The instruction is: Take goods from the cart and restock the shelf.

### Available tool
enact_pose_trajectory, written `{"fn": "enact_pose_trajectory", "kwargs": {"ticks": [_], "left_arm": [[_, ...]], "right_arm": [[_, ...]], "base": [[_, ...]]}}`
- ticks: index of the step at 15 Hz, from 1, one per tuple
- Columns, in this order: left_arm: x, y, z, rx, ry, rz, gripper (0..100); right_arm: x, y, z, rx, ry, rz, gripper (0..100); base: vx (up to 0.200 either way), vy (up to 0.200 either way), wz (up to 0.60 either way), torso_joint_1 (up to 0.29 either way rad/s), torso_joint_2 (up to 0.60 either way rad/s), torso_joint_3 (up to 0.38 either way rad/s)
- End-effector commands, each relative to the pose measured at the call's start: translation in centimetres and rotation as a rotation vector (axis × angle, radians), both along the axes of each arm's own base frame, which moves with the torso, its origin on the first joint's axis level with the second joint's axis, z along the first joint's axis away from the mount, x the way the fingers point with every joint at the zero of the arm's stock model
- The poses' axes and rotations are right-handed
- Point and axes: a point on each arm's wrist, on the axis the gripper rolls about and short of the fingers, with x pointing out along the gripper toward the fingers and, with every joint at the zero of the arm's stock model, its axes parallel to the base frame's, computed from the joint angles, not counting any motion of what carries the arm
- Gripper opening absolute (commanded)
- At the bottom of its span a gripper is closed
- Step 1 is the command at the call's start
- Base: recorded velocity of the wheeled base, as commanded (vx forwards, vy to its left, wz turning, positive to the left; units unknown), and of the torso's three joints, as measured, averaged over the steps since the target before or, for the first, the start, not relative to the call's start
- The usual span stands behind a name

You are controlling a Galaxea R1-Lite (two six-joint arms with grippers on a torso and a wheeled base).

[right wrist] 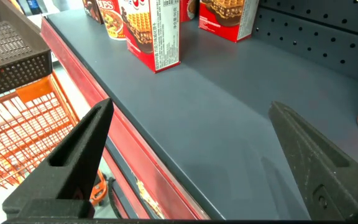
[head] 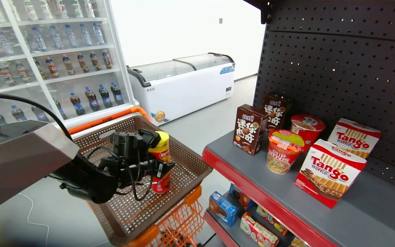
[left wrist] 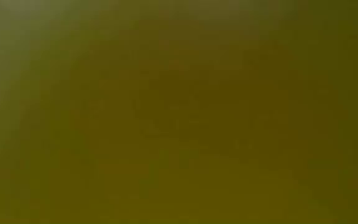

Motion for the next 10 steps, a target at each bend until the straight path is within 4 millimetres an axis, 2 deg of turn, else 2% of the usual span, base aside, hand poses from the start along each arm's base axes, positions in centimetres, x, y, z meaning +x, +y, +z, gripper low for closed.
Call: {"fn": "enact_pose_trajectory", "kwargs": {"ticks": [1,3,7,8,9,10], "left_arm": [[0.7,-0.1,0.3,0.002,-0.024,0.018,0],[0.7,0.2,0.6,0.004,-0.022,0.029,0],[-1.8,1.4,7.8,0.001,-0.074,0.115,0],[-3.6,2.3,11.5,-0.008,-0.116,0.132,0],[-4.3,2.4,12.8,-0.017,-0.131,0.129,0],[-6.1,2.8,15.6,-0.049,-0.192,0.128,0]], "right_arm": [[0.0,0.0,0.0,0.000,0.000,0.000,100],[0.0,0.0,0.0,0.000,0.000,0.002,100],[0.0,0.0,0.0,0.000,0.000,0.002,100],[0.0,0.0,0.0,0.000,0.000,0.000,100],[0.0,0.0,0.0,0.000,0.000,0.000,100],[0.0,0.0,0.0,0.000,0.000,0.000,100]], "base": [[0.000,0.000,0.00,0.000,0.00,0.000],[0.000,0.000,0.00,0.000,0.00,0.000],[0.000,0.000,0.00,0.000,0.00,0.000],[0.000,0.000,0.00,0.000,0.00,0.000],[0.000,0.000,0.00,0.000,0.00,0.000],[0.000,0.000,0.00,0.000,0.00,0.000]]}}
